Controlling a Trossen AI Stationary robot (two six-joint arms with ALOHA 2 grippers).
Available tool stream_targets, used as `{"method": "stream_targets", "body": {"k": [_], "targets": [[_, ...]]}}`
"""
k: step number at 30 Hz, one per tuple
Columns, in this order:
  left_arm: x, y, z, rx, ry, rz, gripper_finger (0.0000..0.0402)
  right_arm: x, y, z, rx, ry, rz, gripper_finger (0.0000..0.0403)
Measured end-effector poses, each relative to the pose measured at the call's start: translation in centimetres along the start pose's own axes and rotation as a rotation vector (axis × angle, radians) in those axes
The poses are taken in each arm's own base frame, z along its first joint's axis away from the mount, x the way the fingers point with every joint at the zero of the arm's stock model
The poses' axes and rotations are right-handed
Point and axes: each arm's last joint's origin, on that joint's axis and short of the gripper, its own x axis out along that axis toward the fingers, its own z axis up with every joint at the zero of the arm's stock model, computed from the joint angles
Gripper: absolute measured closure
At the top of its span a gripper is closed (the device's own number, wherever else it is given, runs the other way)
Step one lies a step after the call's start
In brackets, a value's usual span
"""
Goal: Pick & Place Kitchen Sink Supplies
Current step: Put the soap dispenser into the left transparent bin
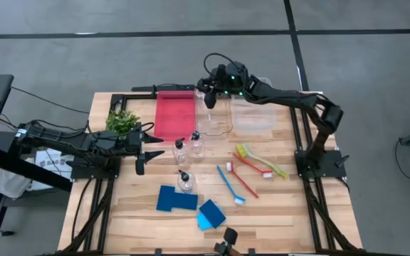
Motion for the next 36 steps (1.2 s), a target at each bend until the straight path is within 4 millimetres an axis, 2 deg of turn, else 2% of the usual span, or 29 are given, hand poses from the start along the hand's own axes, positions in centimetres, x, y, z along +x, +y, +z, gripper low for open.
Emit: {"method": "stream_targets", "body": {"k": [5,10,15,24,31,36], "targets": [[0.0,0.0,0.0,0.000,0.000,0.000,0.0197,0.7,-1.3,-1.0,0.014,0.017,-0.030,0.0263],[0.0,0.0,0.0,0.000,0.000,0.000,0.0197,0.7,-2.2,-1.2,0.020,0.007,-0.052,0.0270],[0.0,0.0,0.0,0.000,0.000,0.000,0.0197,0.7,-2.4,-1.0,0.019,-0.008,-0.059,0.0278],[0.0,0.0,0.0,0.000,0.000,0.000,0.0197,0.6,-2.7,-1.1,0.051,0.001,-0.073,0.0264],[0.0,0.0,0.0,0.000,0.000,0.000,0.0197,0.7,-2.3,-2.4,0.045,0.031,-0.088,0.0275],[0.0,0.0,0.0,0.000,0.000,0.000,0.0197,0.6,-2.6,-2.4,0.059,0.017,-0.092,0.0271]]}}
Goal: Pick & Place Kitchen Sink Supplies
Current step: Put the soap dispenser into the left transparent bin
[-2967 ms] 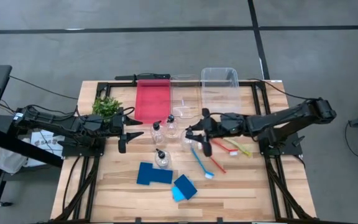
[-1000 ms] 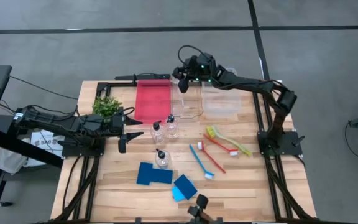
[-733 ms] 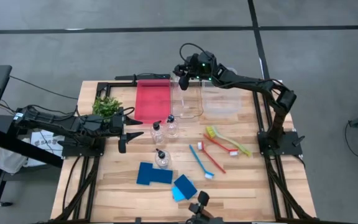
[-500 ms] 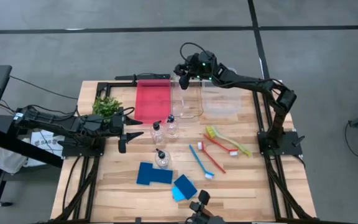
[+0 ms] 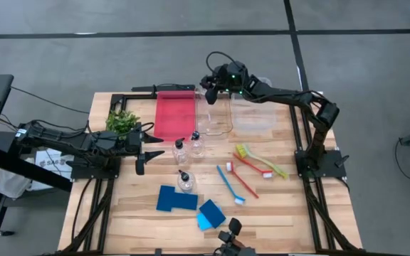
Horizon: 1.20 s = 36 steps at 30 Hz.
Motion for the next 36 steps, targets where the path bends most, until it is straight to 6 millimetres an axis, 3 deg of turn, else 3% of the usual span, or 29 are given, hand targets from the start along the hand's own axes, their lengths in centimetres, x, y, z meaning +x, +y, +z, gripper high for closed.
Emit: {"method": "stream_targets", "body": {"k": [9,18,28,36], "targets": [[0.0,0.0,0.0,0.000,0.000,0.000,0.0197,0.0,0.1,-0.1,0.016,0.007,0.000,0.0269],[0.0,0.0,0.0,0.000,0.000,0.000,0.0197,1.8,0.2,-2.0,0.030,0.026,-0.020,0.0270],[0.0,0.0,0.0,0.008,0.000,0.000,0.0197,2.0,-0.1,-2.2,0.030,0.022,-0.025,0.0265],[0.0,0.0,0.0,0.008,0.000,0.000,0.0197,2.0,0.0,-2.4,0.032,0.050,-0.013,0.0229]]}}
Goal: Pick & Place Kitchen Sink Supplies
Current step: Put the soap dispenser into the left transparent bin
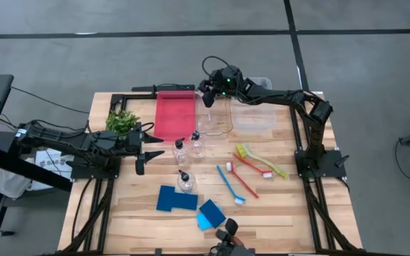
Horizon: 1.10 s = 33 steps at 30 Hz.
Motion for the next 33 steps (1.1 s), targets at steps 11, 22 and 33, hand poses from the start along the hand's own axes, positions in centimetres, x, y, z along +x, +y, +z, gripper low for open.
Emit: {"method": "stream_targets", "body": {"k": [11,22,33], "targets": [[0.0,0.0,0.0,0.000,0.000,0.000,0.0197,-0.1,-0.1,-0.5,-0.014,0.065,-0.005,0.0174],[0.0,0.0,0.0,0.000,0.000,0.000,0.0197,-0.7,-0.2,-0.4,-0.046,0.102,-0.009,0.0177],[0.0,0.0,0.0,0.000,0.000,0.000,0.0197,-1.7,-0.5,-0.6,-0.086,0.195,-0.016,0.0176]]}}
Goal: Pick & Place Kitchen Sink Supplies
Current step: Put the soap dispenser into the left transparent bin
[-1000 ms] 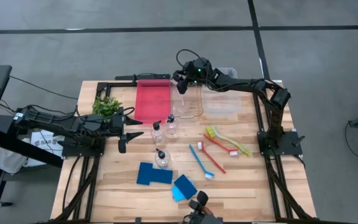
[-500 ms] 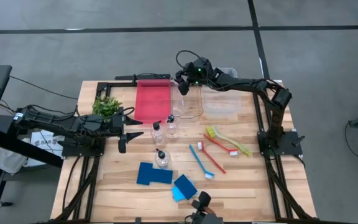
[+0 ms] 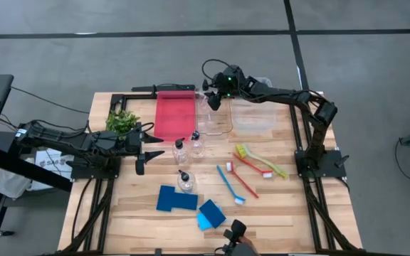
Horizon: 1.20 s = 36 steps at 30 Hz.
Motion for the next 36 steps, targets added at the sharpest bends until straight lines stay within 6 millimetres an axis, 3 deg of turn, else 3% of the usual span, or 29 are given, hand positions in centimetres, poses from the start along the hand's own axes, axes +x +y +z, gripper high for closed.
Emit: {"method": "stream_targets", "body": {"k": [9,18,22,28,31,36], "targets": [[0.0,0.0,0.0,0.000,0.000,0.000,0.0197,-0.7,0.1,-0.2,-0.047,0.064,0.005,0.0173],[0.0,0.0,0.0,0.000,0.000,0.000,0.0197,-5.3,1.2,1.5,-0.070,0.115,0.001,0.0173],[0.0,0.0,0.0,0.000,0.001,0.000,0.0197,-7.3,3.2,2.4,-0.102,0.101,0.066,0.0173],[0.0,0.0,0.0,0.000,0.001,0.000,0.0197,-9.5,7.7,3.0,-0.176,0.068,0.195,0.0173],[0.0,0.0,0.0,0.000,0.001,0.000,0.0197,-10.4,10.1,2.2,-0.213,0.011,0.257,0.0173],[0.0,0.0,0.0,-0.004,0.001,0.000,0.0197,-12.2,12.5,-1.1,-0.127,-0.092,0.306,0.0173]]}}
